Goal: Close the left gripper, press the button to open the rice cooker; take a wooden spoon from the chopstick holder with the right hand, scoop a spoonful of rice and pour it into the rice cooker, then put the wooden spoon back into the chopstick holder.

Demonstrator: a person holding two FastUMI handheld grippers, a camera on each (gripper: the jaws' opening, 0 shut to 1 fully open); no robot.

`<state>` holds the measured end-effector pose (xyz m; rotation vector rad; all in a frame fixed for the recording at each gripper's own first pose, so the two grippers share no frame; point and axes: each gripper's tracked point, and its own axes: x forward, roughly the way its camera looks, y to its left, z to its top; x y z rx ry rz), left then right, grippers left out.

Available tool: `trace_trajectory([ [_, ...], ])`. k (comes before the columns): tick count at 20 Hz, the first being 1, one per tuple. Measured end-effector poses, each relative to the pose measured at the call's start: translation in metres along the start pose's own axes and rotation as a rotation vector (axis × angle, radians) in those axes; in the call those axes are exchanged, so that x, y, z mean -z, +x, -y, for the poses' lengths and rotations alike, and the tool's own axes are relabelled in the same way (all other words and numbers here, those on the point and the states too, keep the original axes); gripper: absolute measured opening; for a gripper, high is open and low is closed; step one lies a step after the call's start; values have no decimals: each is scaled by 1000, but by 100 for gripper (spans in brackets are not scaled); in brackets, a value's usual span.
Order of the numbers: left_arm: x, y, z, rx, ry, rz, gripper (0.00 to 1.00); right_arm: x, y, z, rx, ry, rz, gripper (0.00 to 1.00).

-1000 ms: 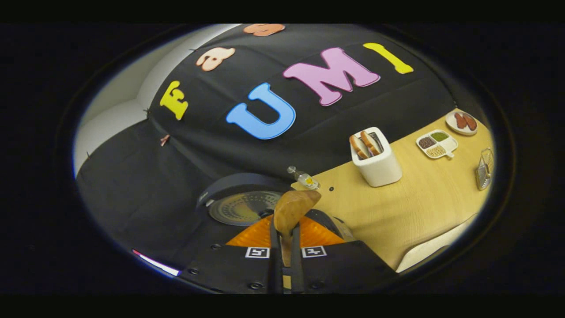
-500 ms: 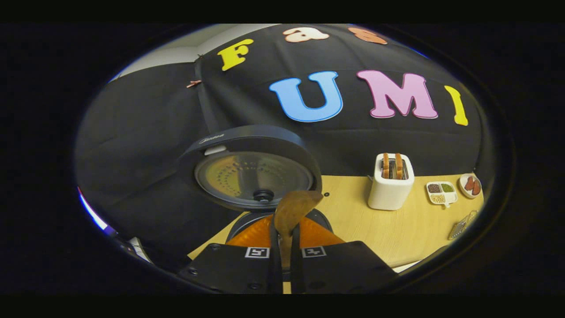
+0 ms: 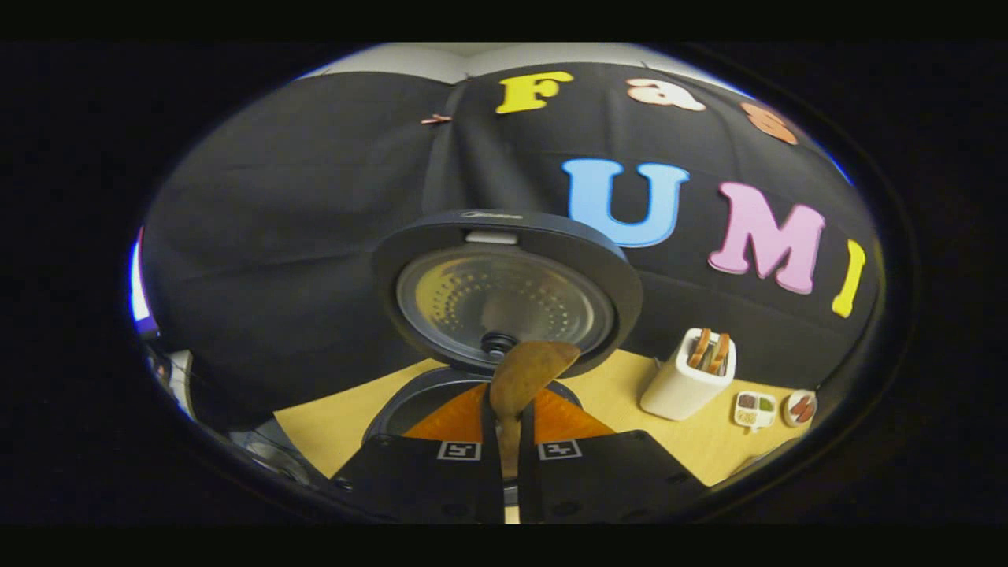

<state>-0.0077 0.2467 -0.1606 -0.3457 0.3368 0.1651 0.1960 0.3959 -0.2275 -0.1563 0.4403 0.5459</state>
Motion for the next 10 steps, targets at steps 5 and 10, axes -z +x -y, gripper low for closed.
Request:
trace_trajectory([
  [5,1,-3,-1,-5,-6,0,72,0,-5,-45,-76,-291,52,16],
  [10,-2,-5,-3,-14,4,2,72,7,-8,-58,-72,-455,85,12],
])
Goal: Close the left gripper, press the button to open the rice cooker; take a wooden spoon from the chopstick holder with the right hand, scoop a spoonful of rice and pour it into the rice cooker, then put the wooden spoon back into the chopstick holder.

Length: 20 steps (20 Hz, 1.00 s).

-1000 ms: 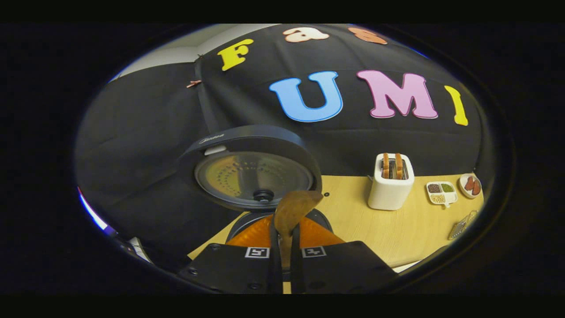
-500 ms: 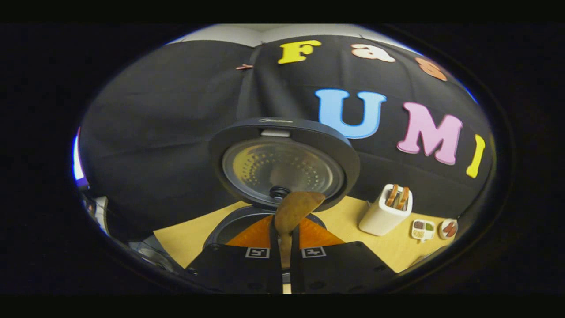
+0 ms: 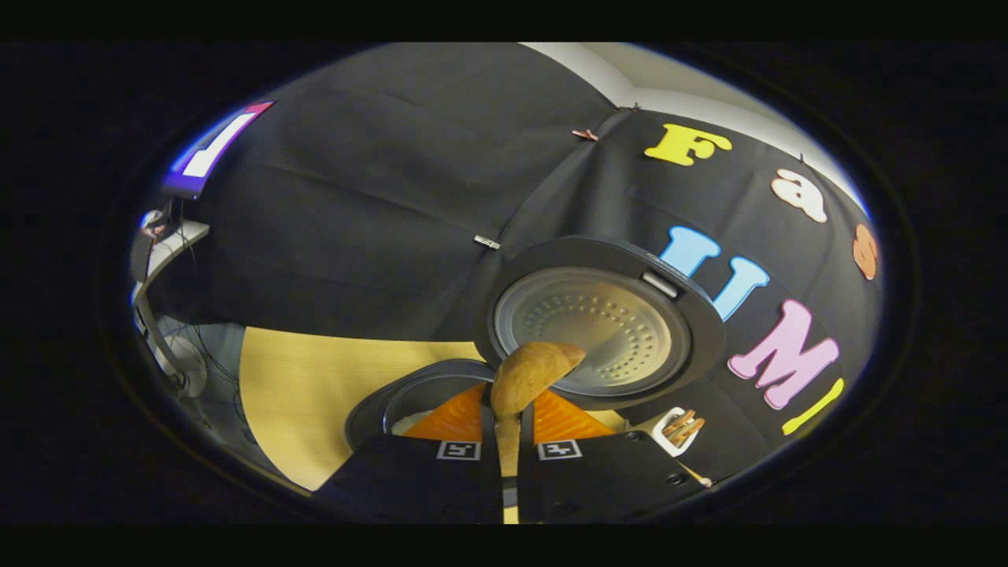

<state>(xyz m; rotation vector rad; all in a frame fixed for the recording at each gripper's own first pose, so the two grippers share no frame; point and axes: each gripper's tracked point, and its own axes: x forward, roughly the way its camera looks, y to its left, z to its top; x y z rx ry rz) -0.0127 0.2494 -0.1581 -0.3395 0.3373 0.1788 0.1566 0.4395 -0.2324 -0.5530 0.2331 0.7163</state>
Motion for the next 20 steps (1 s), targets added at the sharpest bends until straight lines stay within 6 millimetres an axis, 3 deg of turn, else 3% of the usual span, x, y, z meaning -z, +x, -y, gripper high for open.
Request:
trace_trajectory([
  [2,1,-1,0,-4,-3,-1,72,2,-2,14,1,114,-4,12],
  [3,1,-2,-1,-7,-2,-2,72,2,-5,27,7,240,-8,8],
  [6,1,0,1,-7,-6,-1,72,-2,-15,74,52,605,-11,10],
  [8,2,1,6,-2,-3,-3,72,4,-27,93,37,810,-14,10],
  [11,2,6,17,16,5,-7,72,13,-53,122,59,1008,5,7],
  [13,2,10,28,32,8,-10,72,20,-72,142,70,1108,24,11],
  [14,3,13,34,39,11,-13,72,18,-86,145,67,1165,37,7],
  [16,4,18,46,53,21,-19,72,23,-106,159,66,1255,58,11],
  [20,5,23,69,75,41,-22,72,54,-149,197,117,1361,82,7],
])
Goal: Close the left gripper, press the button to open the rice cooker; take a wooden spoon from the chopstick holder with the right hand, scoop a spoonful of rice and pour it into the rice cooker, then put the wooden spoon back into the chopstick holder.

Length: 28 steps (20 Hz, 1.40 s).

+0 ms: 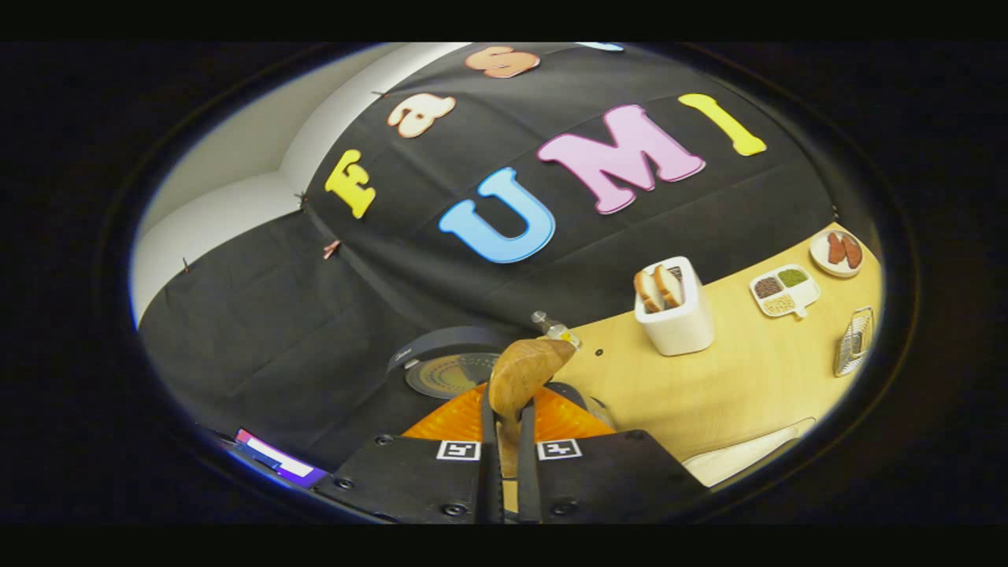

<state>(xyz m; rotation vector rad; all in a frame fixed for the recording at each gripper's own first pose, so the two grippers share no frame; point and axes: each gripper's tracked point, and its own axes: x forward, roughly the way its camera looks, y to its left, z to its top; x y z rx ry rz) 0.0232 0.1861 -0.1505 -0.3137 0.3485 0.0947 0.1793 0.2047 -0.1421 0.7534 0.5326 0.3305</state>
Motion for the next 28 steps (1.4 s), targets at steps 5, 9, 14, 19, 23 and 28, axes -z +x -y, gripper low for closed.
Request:
trace_trajectory([
  [5,7,4,30,22,21,-18,72,-41,-51,78,103,52,64,11],
  [9,12,8,57,35,44,-33,72,-77,-88,157,214,93,131,12],
  [14,23,11,88,34,69,-50,72,-121,-125,252,350,76,190,7],
  [19,28,5,108,-2,99,-60,72,-135,-142,352,488,70,185,12],
  [23,33,-3,111,-61,110,-71,72,-133,-138,400,534,79,152,11],
  [28,38,-13,122,-117,105,-82,72,-130,-126,439,579,65,127,11],
])
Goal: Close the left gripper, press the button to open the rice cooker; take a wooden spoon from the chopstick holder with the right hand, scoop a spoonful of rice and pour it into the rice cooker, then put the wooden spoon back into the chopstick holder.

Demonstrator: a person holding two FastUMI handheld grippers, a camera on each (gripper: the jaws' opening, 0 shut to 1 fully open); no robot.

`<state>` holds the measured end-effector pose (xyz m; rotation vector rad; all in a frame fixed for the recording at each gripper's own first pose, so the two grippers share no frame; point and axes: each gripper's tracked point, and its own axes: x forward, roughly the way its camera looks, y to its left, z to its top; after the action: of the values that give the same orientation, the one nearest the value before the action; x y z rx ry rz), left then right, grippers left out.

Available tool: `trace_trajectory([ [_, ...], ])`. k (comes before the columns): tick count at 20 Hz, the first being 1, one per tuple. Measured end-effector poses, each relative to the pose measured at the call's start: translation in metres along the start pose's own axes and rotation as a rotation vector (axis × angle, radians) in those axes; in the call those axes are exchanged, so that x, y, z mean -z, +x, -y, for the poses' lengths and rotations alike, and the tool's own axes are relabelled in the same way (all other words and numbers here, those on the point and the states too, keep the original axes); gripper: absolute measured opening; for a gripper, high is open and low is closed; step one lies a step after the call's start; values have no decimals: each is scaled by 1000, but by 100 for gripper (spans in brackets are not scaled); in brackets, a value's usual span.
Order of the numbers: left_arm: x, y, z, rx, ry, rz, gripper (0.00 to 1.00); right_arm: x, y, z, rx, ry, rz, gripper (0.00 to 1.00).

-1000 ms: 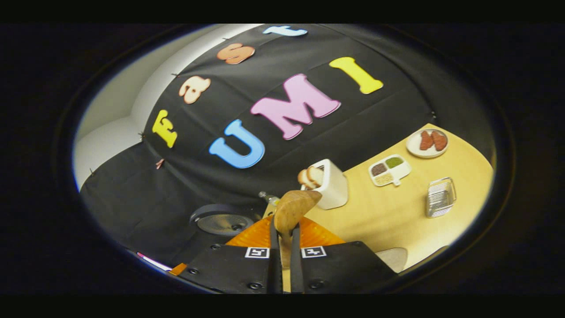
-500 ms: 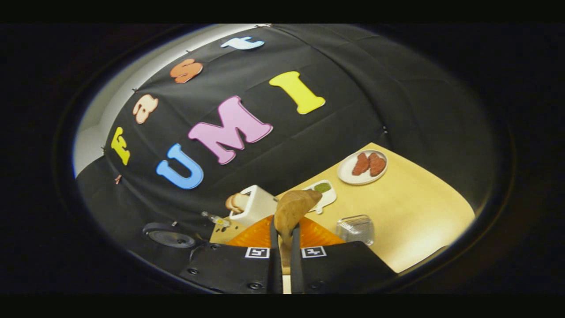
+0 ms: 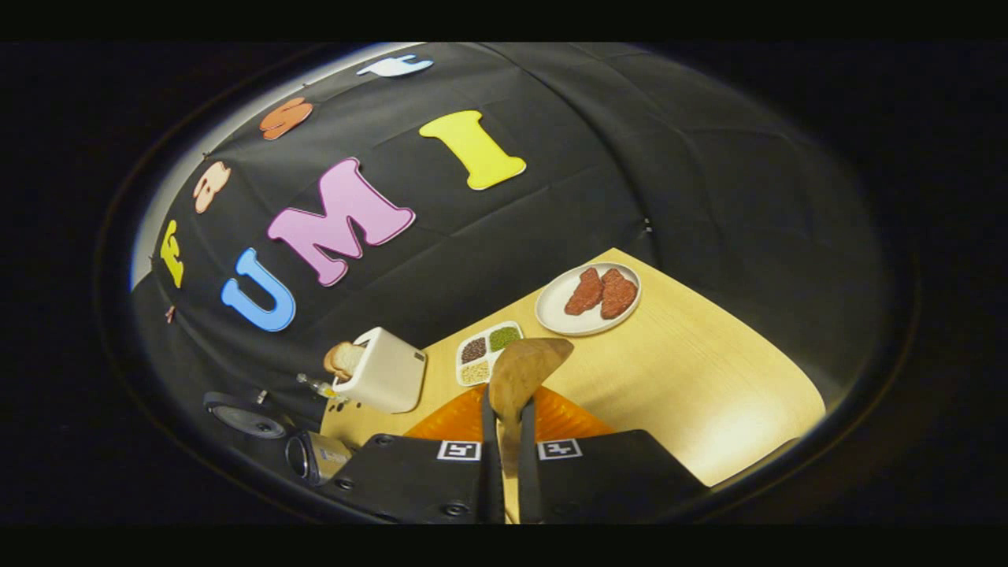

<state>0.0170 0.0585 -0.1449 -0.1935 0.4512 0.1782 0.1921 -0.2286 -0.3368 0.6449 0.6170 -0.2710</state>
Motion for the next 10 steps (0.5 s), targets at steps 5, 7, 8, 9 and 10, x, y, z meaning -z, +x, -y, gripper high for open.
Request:
trace_trajectory([
  [5,5,-5,12,-15,30,-11,72,20,22,12,24,-50,-44,12],
  [7,5,-5,14,-18,35,-13,72,28,29,16,36,-76,-59,7],
  [8,5,-5,16,-18,38,-14,72,32,33,17,43,-85,-63,12],
  [9,5,-5,17,-17,41,-14,72,36,34,19,46,-91,-70,17],
  [10,4,-5,18,-16,42,-12,72,39,33,19,48,-94,-79,13],
])
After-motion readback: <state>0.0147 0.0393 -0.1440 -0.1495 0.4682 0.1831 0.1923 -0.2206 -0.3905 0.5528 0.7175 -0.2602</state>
